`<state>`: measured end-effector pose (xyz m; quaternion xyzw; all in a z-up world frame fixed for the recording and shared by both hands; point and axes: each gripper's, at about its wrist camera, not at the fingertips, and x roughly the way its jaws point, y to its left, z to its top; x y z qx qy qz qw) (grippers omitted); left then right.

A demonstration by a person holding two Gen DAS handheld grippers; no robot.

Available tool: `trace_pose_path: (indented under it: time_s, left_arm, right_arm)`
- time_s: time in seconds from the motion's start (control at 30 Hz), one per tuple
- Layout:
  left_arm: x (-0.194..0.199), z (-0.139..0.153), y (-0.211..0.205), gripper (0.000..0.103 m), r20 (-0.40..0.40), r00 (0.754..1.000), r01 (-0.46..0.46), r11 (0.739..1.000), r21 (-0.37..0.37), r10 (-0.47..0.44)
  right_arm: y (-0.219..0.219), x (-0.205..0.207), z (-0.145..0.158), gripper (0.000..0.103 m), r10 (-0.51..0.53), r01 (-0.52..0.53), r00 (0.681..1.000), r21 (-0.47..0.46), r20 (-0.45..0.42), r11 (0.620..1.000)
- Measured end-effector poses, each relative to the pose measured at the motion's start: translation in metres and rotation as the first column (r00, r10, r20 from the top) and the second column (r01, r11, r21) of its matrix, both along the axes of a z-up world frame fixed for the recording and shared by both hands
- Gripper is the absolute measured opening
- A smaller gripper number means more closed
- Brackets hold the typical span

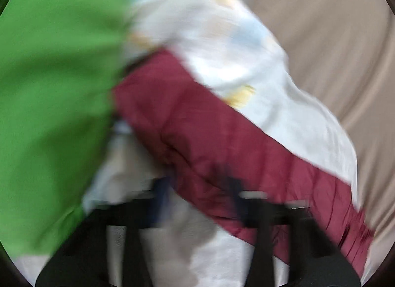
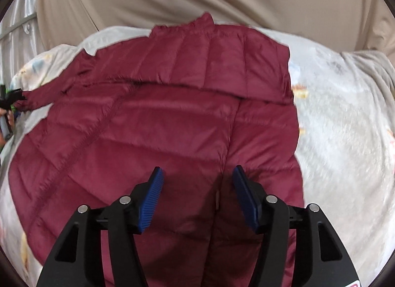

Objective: Fold large clothes

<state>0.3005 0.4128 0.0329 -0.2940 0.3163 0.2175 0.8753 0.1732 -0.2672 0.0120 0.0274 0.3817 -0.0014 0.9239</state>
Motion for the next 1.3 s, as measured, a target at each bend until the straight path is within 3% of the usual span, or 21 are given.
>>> trace_pose_path:
  time_s: [0.07,0.17,0.27,0.33,0.4,0.57,0.67,0.8,0.87,0.97,1.0,1.03,1.1,1.17,1.2,1.27,1.3]
  left_arm:
    - [0.011,0.016,-0.015,0.000,-0.009,1.000,0.018,0.996,0.087,-0.018]
    - [0.013,0.057,-0.054,0.000,0.070,0.993,0.081,0.983,0.164,-0.093]
    - [0.010,0.101,-0.111,0.000,0.154,0.965,0.173,0.955,0.239,-0.214]
    - [0.008,0.127,-0.159,0.000,0.201,0.928,0.260,0.931,0.256,-0.315]
    - [0.007,0.133,-0.193,0.000,0.206,0.905,0.315,0.911,0.265,-0.372]
    - [0.004,0.102,-0.235,0.000,0.159,0.889,0.395,0.894,0.211,-0.430]
    - [0.005,0.100,-0.280,0.000,0.147,0.836,0.489,0.839,0.239,-0.529]
    - [0.007,0.104,-0.378,0.000,0.113,0.721,0.633,0.715,0.296,-0.684]
    - [0.008,0.094,-0.423,0.000,0.080,0.673,0.688,0.663,0.297,-0.735]
    - [0.015,0.051,-0.496,0.003,-0.010,0.588,0.786,0.568,0.243,-0.809]
    - [0.017,0.035,-0.511,0.009,-0.042,0.566,0.809,0.544,0.222,-0.824]
    - [0.018,0.017,-0.525,0.022,-0.084,0.545,0.830,0.522,0.198,-0.834]
    - [0.022,-0.011,-0.537,0.040,-0.137,0.514,0.855,0.495,0.154,-0.847]
    - [0.015,-0.019,-0.532,0.042,-0.124,0.510,0.858,0.494,0.142,-0.851]
    - [0.012,-0.014,-0.522,0.048,-0.109,0.501,0.864,0.488,0.125,-0.858]
    - [0.006,-0.001,-0.499,0.063,-0.067,0.511,0.858,0.502,0.111,-0.857]
    - [0.002,0.009,-0.479,0.071,-0.027,0.530,0.845,0.524,0.109,-0.848]
  right_arm:
    - [-0.004,0.002,-0.001,0.058,-0.008,0.008,1.000,0.022,0.003,1.000]
    - [-0.008,0.000,-0.003,0.059,-0.010,0.010,1.000,0.059,0.006,0.998]
    - [-0.011,0.001,-0.005,0.060,-0.013,0.012,1.000,0.086,0.007,0.996]
    - [-0.011,0.001,-0.005,0.061,-0.012,0.011,1.000,0.093,0.007,0.996]
    - [-0.012,0.000,-0.005,0.061,-0.012,0.011,1.000,0.094,0.010,0.995]
    - [-0.014,-0.001,-0.006,0.063,-0.006,0.005,1.000,0.103,0.011,0.995]
    - [-0.014,0.000,-0.007,0.065,0.000,-0.001,1.000,0.111,0.008,0.994]
    - [-0.013,-0.001,-0.006,0.066,0.001,-0.002,1.000,0.109,0.012,0.994]
    - [-0.013,-0.001,-0.006,0.066,0.001,-0.002,1.000,0.110,0.013,0.994]
    - [-0.013,-0.001,-0.007,0.067,0.003,-0.005,1.000,0.117,0.016,0.993]
    - [-0.014,-0.001,-0.007,0.067,0.004,-0.006,1.000,0.121,0.017,0.993]
    - [-0.014,-0.001,-0.007,0.068,0.005,-0.007,1.000,0.127,0.019,0.992]
    - [-0.016,-0.001,-0.006,0.069,0.009,-0.012,1.000,0.139,0.022,0.990]
    - [-0.018,-0.001,-0.005,0.069,0.011,-0.015,1.000,0.157,0.023,0.987]
    - [-0.020,-0.001,-0.003,0.069,0.008,-0.012,1.000,0.166,0.025,0.986]
    - [-0.027,-0.001,0.007,0.069,-0.008,0.002,0.999,0.179,0.035,0.984]
    - [-0.031,0.000,0.013,0.070,-0.012,0.003,0.999,0.191,0.046,0.982]
